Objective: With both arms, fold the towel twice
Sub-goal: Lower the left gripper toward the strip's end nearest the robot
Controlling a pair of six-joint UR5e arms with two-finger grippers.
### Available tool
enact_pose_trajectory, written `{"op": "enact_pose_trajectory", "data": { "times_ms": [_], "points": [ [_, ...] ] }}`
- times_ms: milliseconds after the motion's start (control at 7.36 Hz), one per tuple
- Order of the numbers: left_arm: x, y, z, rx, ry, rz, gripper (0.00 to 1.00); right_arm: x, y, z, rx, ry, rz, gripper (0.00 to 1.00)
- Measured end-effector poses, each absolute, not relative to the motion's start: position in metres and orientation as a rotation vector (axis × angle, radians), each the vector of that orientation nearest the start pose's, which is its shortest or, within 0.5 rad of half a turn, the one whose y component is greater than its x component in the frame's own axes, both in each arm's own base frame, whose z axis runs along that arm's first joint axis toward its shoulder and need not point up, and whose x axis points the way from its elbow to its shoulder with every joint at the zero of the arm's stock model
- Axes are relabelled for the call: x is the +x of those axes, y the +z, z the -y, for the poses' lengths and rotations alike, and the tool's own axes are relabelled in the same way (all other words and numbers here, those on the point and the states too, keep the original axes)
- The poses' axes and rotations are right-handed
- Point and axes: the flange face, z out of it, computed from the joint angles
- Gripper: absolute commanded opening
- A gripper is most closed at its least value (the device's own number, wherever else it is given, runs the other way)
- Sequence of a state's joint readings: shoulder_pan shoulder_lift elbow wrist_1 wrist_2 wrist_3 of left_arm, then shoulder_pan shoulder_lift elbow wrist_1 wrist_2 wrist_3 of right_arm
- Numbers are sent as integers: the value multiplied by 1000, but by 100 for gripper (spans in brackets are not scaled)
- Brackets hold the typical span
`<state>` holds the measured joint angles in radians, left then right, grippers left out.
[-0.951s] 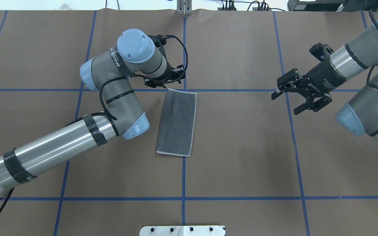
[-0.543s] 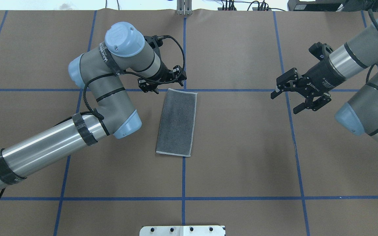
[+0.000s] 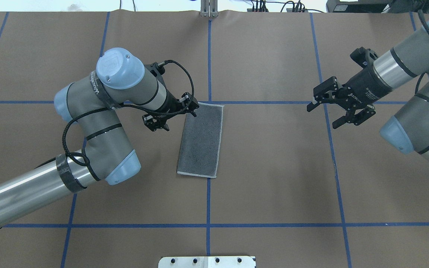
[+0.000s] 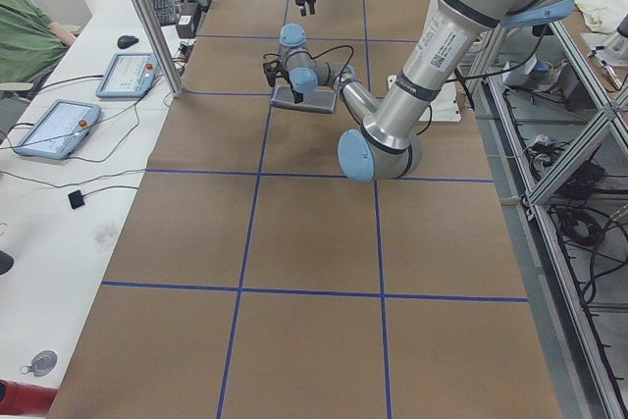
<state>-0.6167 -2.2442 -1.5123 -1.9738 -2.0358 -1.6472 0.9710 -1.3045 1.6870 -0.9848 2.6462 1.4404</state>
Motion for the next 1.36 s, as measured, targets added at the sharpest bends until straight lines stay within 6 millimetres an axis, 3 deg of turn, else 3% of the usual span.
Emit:
{"op": "enact_pose_trajectory", "data": {
  "times_ms": [407,1358],
  "points": [
    [567,248,436,-153,-412,-1043,99,-285,370,497,-381,200,1243,100],
    [580,255,389,-176,-372,-1042,88,-283,369,497,-379,201,1246,100]
  ]
}}
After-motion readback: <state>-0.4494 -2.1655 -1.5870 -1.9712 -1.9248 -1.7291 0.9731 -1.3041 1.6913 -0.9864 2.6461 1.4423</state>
